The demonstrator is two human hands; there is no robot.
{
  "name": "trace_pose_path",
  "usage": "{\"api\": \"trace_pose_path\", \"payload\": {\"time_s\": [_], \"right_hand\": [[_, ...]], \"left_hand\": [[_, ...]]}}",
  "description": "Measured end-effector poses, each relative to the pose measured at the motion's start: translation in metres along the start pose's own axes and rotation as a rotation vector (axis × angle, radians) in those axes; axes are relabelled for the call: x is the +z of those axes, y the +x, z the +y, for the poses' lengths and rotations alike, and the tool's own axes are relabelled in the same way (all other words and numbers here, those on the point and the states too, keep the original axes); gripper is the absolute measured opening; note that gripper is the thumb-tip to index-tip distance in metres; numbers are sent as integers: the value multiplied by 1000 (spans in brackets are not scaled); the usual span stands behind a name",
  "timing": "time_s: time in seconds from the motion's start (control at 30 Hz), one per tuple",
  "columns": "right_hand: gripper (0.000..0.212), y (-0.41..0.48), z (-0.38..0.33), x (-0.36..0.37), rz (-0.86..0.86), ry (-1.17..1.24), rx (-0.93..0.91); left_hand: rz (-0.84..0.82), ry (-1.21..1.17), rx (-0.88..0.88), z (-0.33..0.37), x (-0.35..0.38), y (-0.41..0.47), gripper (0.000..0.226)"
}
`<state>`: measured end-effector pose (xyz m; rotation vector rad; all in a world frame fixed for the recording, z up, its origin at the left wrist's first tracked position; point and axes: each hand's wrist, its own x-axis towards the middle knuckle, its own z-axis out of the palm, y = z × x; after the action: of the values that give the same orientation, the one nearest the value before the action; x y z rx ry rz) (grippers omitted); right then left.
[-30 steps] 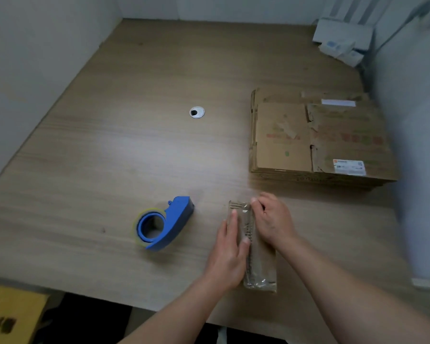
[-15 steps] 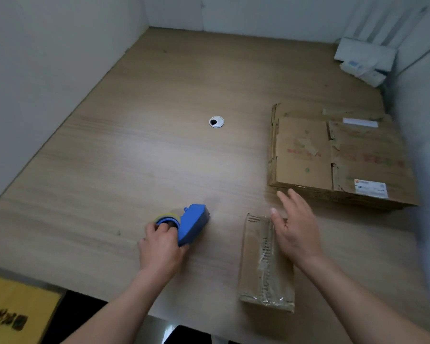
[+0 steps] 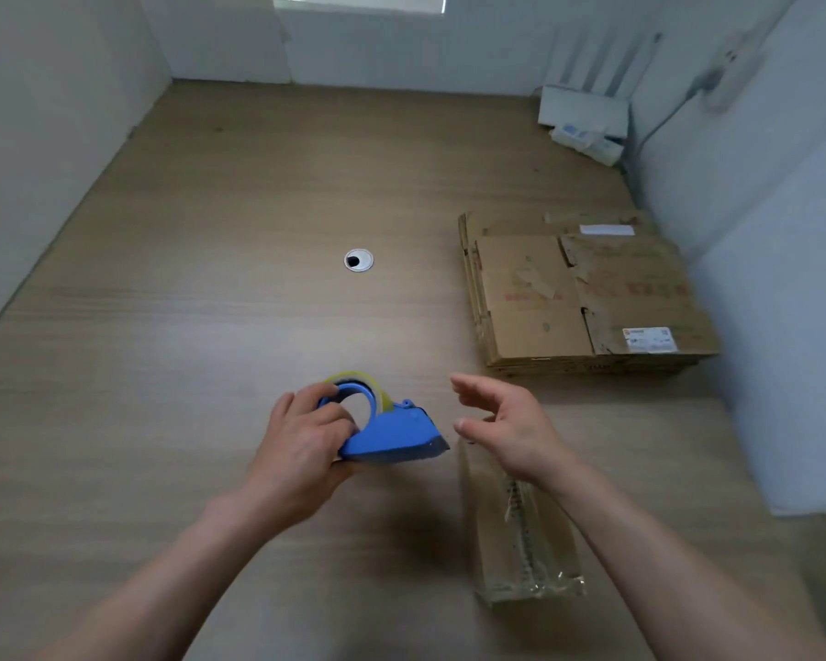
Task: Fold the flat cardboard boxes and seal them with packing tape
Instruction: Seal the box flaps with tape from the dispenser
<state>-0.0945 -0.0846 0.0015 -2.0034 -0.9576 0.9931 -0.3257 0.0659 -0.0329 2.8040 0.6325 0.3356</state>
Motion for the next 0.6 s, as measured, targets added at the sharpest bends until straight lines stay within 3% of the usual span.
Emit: {"api": "trace_pose_path", "payload": {"time_s": [0.3,0.6], "right_hand": [[41,-5,-6,-16,-59,233,-5],[45,-8,-1,-41,-126,264,-113]], "left_hand": [[-85,-71,123,-1,-25,29,36],[-75,-84,94,16,-31,45,35]]}}
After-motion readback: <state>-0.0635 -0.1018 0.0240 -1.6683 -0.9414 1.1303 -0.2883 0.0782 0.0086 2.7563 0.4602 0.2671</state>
